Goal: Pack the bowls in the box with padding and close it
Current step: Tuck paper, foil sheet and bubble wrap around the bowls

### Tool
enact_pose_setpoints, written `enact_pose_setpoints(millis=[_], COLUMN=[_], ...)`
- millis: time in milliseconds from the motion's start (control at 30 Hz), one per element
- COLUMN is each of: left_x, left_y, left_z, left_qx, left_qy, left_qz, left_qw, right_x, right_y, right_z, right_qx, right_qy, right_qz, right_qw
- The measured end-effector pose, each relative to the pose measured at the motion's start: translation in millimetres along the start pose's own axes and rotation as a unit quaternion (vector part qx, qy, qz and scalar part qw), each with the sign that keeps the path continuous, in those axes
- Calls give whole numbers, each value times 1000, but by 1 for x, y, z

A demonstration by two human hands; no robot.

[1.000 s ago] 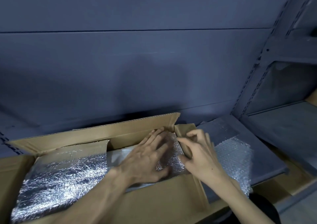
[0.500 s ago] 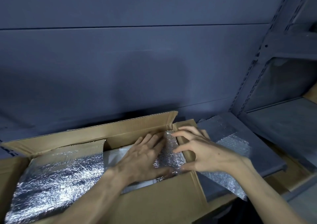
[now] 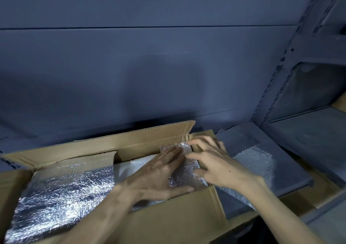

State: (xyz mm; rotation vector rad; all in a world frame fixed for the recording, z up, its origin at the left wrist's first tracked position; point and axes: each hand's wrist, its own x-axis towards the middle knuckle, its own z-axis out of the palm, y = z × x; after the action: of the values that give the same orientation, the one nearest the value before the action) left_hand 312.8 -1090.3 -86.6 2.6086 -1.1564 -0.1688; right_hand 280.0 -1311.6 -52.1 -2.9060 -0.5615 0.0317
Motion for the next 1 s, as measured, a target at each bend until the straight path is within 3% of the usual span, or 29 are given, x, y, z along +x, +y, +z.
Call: enact_pose_setpoints(millis=[233, 467, 667, 833, 1000], left_x=[6, 11, 9, 10, 11], left_y=[-3, 1, -2, -3, -6], left_z=[11, 17, 8, 8, 7], left_qx=[87, 108, 6, -9, -40], left_qy=[-11, 21, 27, 16, -4], left_qz=[2, -17, -29, -36, -41], left_qw=[996, 994, 999, 999, 998], right_x=[-11, 5, 22, 25, 21], right_y=[8, 3, -6, -10, -8], right_z=[-24, -27, -18, -17, -31], right_qx=[108, -18, -108, -132, -53], right_qy=[-62, -146, -194, -221, -255], right_qz=[-14, -9, 29, 68, 61], right_qw=[992, 989, 975, 964, 964])
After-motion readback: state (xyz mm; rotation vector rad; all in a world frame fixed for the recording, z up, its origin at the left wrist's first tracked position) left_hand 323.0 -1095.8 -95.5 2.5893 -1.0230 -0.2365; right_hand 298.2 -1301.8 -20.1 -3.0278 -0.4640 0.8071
